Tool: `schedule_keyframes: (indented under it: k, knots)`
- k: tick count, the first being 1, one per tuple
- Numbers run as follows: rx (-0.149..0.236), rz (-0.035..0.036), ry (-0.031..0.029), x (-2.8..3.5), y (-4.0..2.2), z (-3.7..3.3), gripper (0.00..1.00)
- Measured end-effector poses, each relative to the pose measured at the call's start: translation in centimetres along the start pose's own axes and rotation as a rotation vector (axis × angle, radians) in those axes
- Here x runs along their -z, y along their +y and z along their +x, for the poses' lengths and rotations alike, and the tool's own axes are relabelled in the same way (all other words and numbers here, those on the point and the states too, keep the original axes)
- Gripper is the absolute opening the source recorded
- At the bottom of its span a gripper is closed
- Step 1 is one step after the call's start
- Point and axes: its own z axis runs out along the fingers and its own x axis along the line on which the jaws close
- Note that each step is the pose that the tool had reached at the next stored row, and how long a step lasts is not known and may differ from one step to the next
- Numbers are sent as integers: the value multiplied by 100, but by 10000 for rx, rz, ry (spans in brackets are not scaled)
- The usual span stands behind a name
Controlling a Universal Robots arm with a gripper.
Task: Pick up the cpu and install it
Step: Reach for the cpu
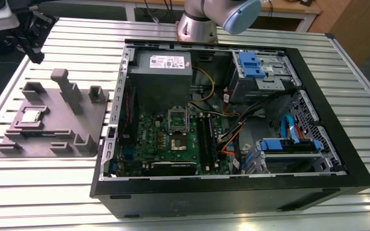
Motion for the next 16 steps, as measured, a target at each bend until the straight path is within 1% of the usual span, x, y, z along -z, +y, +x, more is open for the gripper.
schedule_keyframes:
  k: [3, 5, 11, 13, 16]
  knots:
    - [0, -1, -1, -2, -5, 68, 10]
    - [0, -1, -1, -2, -8, 99, 10]
    - [0, -3, 0, -1, -8, 102, 10]
    - [10, -4, 0, -2, -9, 113, 10]
    - [167, -4, 6, -2, -11, 141, 10]
